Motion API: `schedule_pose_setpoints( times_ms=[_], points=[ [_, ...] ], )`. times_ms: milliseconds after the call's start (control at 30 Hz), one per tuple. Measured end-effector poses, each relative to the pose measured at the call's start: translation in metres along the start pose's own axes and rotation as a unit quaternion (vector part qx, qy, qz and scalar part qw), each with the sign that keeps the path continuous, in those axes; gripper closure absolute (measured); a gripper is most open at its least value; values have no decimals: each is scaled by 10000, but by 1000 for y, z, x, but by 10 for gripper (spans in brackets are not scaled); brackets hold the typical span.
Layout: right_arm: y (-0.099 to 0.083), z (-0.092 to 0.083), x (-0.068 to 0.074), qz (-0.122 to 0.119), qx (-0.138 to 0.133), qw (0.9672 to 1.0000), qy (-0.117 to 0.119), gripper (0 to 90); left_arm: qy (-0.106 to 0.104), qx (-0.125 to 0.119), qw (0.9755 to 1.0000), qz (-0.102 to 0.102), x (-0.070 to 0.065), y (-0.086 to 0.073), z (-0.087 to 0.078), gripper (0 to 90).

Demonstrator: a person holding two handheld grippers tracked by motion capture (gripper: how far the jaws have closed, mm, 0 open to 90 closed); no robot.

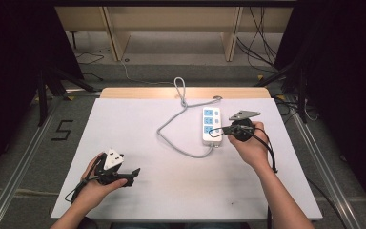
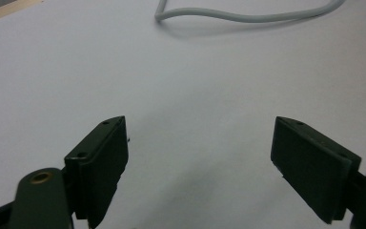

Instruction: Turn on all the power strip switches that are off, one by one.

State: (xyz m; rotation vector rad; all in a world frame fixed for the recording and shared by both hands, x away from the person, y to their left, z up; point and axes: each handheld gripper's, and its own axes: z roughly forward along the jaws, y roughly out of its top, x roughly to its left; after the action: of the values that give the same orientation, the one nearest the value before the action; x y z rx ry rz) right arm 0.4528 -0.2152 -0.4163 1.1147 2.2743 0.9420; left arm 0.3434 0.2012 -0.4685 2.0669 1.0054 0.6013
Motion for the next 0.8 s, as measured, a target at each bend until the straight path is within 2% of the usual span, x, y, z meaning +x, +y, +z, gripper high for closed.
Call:
schedule_pose_setpoints(
  times_ms=[333,800],
  points=[
    [9,15,-6,116,208,9997,43,900,-6,2,10000,7,0,0,1,202],
    [19,34,-12,156,521,9985,51,900,-19,2,10000,27,-1,0,1,202]
  ],
)
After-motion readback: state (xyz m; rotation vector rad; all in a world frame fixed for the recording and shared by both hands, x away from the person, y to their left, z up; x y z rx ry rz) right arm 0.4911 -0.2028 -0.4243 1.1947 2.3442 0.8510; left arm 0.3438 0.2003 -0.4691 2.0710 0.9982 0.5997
